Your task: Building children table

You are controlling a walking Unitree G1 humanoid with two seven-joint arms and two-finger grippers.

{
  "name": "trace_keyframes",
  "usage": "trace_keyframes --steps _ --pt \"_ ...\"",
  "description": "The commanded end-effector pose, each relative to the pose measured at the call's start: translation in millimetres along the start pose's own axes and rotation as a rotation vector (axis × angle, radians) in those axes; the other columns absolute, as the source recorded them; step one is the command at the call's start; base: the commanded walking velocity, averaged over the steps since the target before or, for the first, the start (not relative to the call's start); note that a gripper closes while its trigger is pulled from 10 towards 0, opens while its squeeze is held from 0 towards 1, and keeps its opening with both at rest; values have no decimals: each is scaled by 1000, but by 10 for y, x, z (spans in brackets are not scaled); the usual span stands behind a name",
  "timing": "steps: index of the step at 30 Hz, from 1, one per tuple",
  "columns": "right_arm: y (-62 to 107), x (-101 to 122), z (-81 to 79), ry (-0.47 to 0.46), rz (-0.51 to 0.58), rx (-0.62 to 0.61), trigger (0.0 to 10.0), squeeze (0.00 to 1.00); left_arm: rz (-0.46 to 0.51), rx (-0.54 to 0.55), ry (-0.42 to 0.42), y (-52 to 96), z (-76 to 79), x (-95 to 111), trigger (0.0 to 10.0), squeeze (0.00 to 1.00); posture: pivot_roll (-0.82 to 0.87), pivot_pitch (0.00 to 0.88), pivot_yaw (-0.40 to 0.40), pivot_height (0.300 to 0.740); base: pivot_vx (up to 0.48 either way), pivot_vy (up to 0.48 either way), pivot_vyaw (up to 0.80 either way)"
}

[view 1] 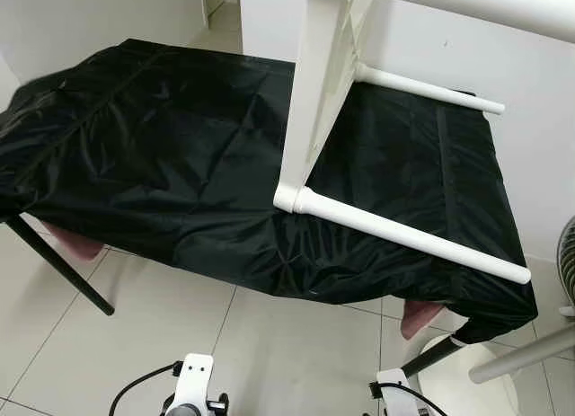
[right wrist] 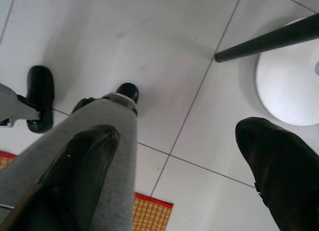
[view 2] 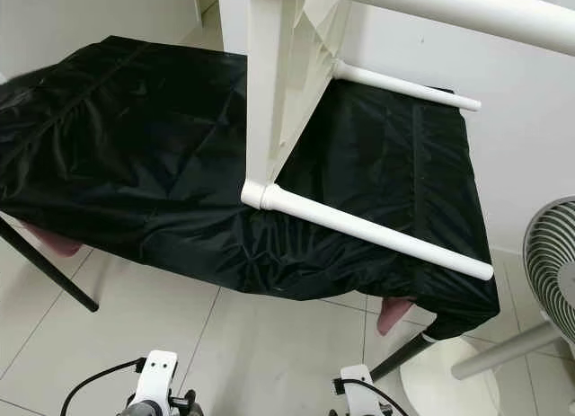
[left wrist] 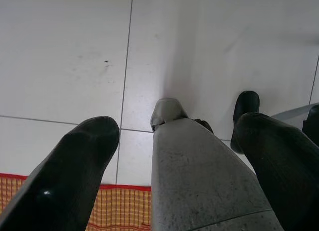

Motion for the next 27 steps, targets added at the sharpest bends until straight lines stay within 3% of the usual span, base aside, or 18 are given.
trace_keyframes --steps 1,13,17,21,27 --pt "6 -45 8 -26 -15 -8 10000 0 -49 -15 0 25 31 -146 10000 0 91 23 -1 740 0 0 0" --pt "4 -45 -3 -11 -23 5 10000 0 -66 1 35 32 6 -185 10000 0 110 11 -9 740 0 0 0" --pt "1 -36 -31 -7 -21 18 10000 0 -61 -5 -12 32 -2 -177 10000 0 126 13 -2 740 0 0 0" --pt "3 -51 -45 -30 -24 18 10000 0 -65 3 -6 37 -8 -194 10000 0 137 23 -11 740 0 0 0" --pt "3 -54 -58 15 -29 34 10000 0 -67 5 19 39 2 -206 10000 0 146 31 -26 740 0 0 0"
Point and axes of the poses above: a point about 5 cm out from each wrist's last joint towards the gripper, its own y axis pointing back from the gripper into the wrist, its own x axis along the axis of the wrist's last joint, z = x × y, the point moved 3 cm from there along -y, pointing out of the wrist towards the gripper, and after that the axes turned 10 degrees about -y, right-handed, at the moved point
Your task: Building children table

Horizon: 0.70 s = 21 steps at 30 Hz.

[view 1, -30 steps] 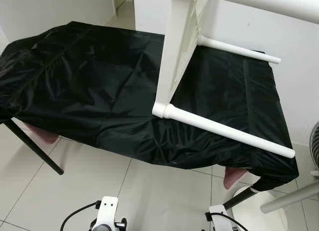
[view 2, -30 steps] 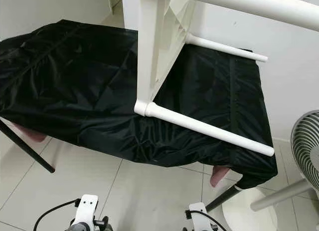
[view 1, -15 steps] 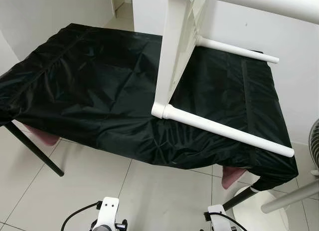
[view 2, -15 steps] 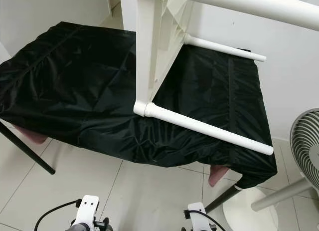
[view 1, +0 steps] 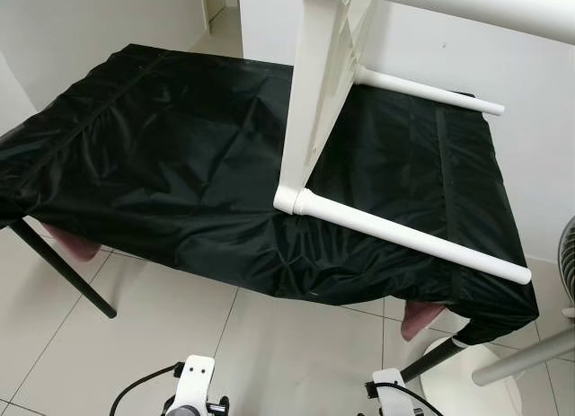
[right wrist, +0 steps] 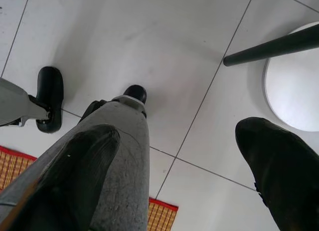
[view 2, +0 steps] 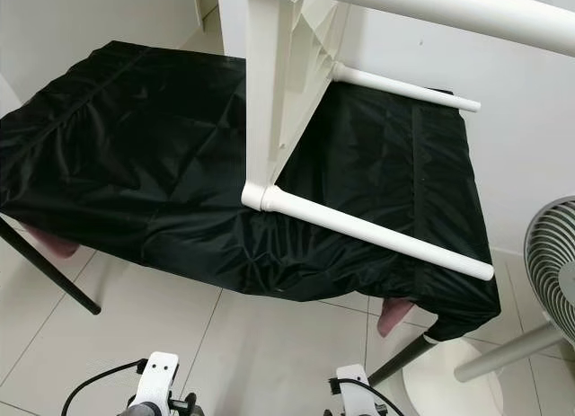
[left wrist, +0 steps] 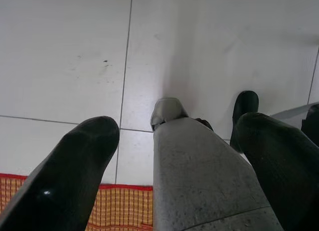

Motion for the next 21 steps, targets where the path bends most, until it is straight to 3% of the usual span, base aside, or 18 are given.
trace_keyframes --steps 1,3,4,10,11,12,13,14,21 --pt "5 -52 -5 11 -25 6 10000 0 -59 -1 16 33 29 -181 10000 0 146 31 -27 740 0 0 0" --pt "5 -52 -5 11 -25 6 10000 0 -59 -1 16 33 29 -181 10000 0 146 31 -27 740 0 0 0" --pt "6 -53 -14 23 -25 17 10000 1000 -51 -2 34 33 34 -176 10000 1000 147 34 -29 740 0 0 0" --pt "9 -59 -6 34 -25 15 10000 1000 -55 -2 31 33 37 -181 10000 1000 145 32 -28 740 0 0 0" --pt "9 -62 -2 30 -26 12 10000 1000 -56 -1 30 33 35 -182 10000 925 145 32 -28 740 0 0 0" --pt "9 -63 1 25 -26 8 10000 831 -57 -1 29 33 34 -183 10000 0 145 32 -28 740 0 0 0" --pt "9 -63 1 25 -26 8 10000 831 -57 -1 29 33 34 -183 10000 0 145 32 -28 740 0 0 0" --pt "9 -62 8 14 -25 3 10000 0 -58 0 29 32 32 -180 10000 0 141 31 -26 740 0 0 0" --pt "7 -50 14 -3 -22 -5 10000 0 -58 -2 25 28 25 -167 10000 0 140 30 -26 740 0 0 0"
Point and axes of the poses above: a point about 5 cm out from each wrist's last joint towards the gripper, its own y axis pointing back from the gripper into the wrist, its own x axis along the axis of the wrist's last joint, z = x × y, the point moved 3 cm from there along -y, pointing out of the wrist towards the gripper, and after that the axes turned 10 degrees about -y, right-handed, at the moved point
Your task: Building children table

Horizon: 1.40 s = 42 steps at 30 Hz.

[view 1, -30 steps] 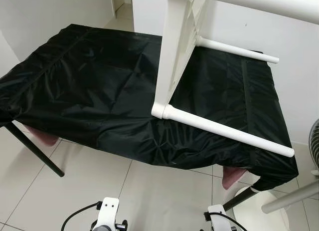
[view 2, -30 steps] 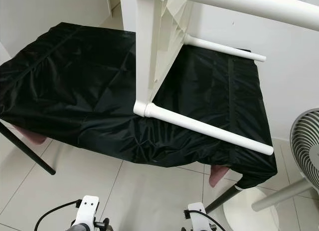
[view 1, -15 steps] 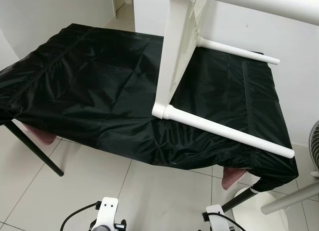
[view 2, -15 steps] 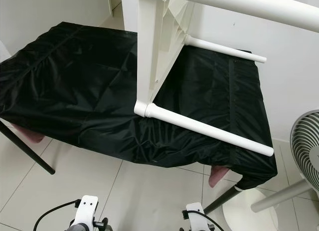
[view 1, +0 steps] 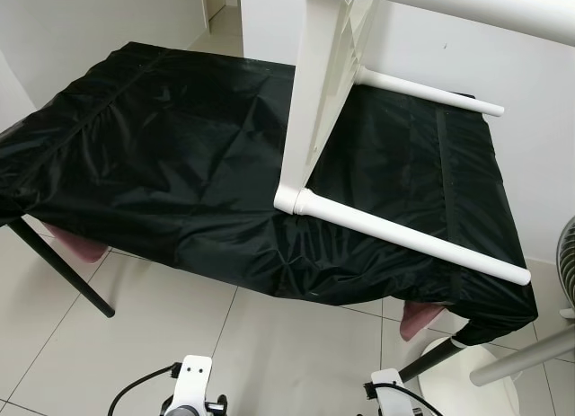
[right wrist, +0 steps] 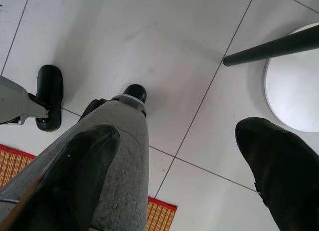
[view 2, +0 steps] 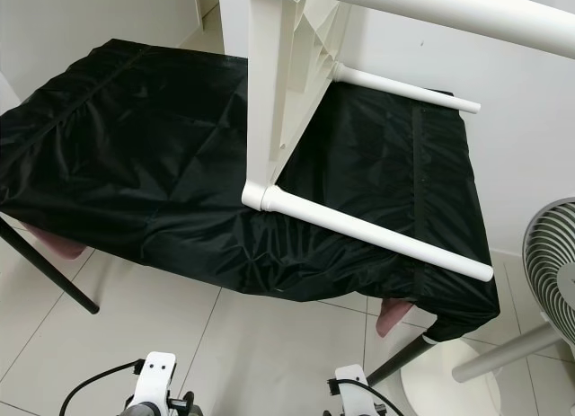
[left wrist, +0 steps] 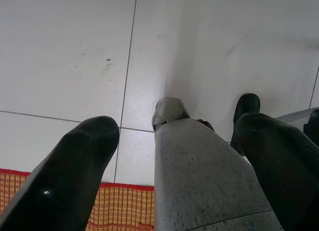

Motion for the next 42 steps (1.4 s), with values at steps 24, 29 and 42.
trace_keyframes --steps 24,29,42 --pt "-2 -19 -7 12 -16 -2 10000 0 -56 -7 -20 20 3 -135 10000 0 140 1 -24 740 0 0 0" --pt "-1 -25 -16 9 -16 4 10000 1000 -54 -11 -15 22 7 -137 10000 0 139 0 -23 740 0 0 0" --pt "6 69 72 37 32 10 10000 0 40 -23 -105 17 -55 12 10000 0 137 23 -23 740 0 0 0"
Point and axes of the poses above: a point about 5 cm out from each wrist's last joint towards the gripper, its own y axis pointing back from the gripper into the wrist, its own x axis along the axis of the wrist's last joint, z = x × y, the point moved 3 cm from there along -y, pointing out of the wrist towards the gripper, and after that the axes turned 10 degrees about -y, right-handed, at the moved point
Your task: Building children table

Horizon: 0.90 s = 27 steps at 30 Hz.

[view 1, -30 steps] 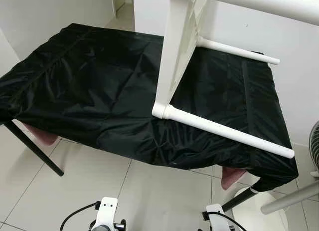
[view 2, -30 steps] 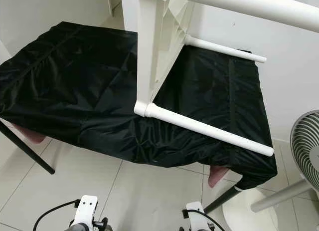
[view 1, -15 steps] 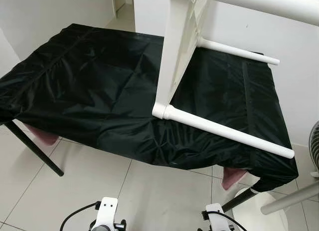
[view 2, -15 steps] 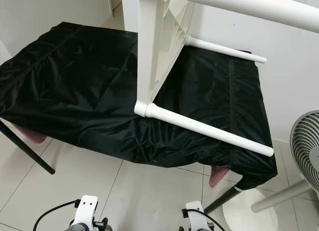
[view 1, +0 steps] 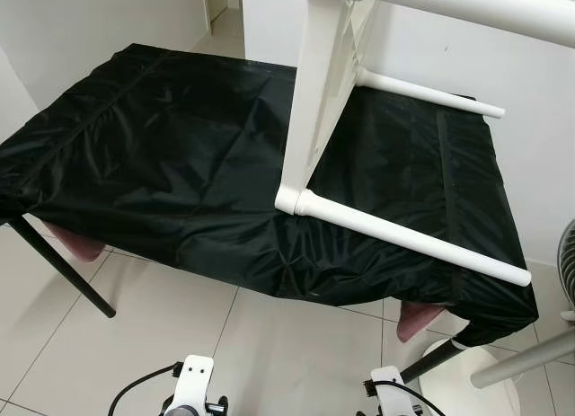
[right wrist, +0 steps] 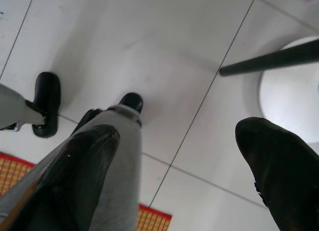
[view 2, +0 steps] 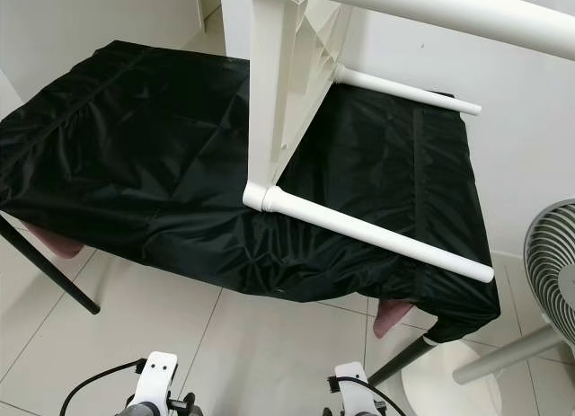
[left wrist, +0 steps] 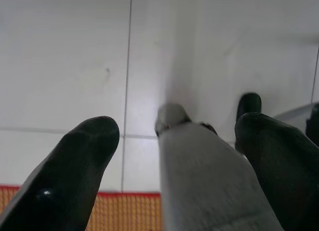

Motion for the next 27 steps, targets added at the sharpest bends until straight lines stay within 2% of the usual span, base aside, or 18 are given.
trace_keyframes --steps 1,3,4,6,13,14,15,16,17,18,19,20,21,22,24,25,26,27 --pt "4 42 40 21 20 12 10000 0 39 -26 -42 11 -36 27 10000 0 137 23 -23 740 0 0 0" --pt "4 42 40 21 20 12 10000 0 39 -26 -42 11 -36 27 10000 0 137 23 -23 740 0 0 0" --pt "2 169 94 38 69 24 10000 0 109 -18 -86 15 -141 148 10000 0 140 34 -26 740 0 0 0" --pt "3 299 135 50 120 33 10000 0 168 -14 -120 24 -223 259 10000 0 139 37 -24 740 0 0 0" --pt "6 470 142 67 186 58 10000 0 249 -20 -188 46 -283 398 10000 0 138 38 -21 740 0 0 0" --pt "11 566 105 90 226 95 10000 0 294 -45 -232 67 -273 456 10000 0 137 39 -20 740 0 0 0" --pt "11 566 105 90 226 95 10000 0 294 -45 -232 67 -273 456 10000 0 137 39 -20 740 0 0 0" --pt "31 693 36 138 284 163 10000 0 353 -92 -259 100 -248 524 10000 0 136 42 -19 740 0 0 0" --pt "31 693 36 138 284 163 10000 0 353 -92 -259 100 -248 524 10000 0 136 42 -19 740 0 0 0" --pt "71 833 -46 192 350 251 10000 0 421 -164 -285 152 -204 594 10000 0 134 47 -18 740 0 0 0" --pt "71 833 -46 192 350 251 10000 0 421 -164 -285 152 -204 594 10000 0 134 47 -18 740 0 0 0" --pt "156 996 -138 268 432 383 10000 0 507 -272 -343 252 -139 652 10000 0 134 50 -20 740 0 0 0" --pt "156 996 -138 268 432 383 10000 0 507 -272 -343 252 -139 652 10000 0 134 50 -20 740 0 0 0" --pt "234 1092 -156 300 465 478 10000 0 548 -337 -379 335 -122 679 10000 0 136 54 -24 740 0 0 0" --pt "234 1092 -156 300 465 478 10000 0 548 -337 -379 335 -122 679 10000 0 136 54 -24 740 0 0 0" --pt "314 1169 -167 330 492 559 10000 0 578 -392 -413 416 -107 698 10000 0 139 57 -27 740 0 0 0" --pt "478 1302 -163 381 532 681 10000 0 606 -494 -518 593 -83 706 10000 0 143 61 -32 740 0 0 0" --pt "508 1323 -161 389 539 699 10000 0 607 -512 -542 627 -75 702 10000 0 143 61 -32 740 0 0 0"
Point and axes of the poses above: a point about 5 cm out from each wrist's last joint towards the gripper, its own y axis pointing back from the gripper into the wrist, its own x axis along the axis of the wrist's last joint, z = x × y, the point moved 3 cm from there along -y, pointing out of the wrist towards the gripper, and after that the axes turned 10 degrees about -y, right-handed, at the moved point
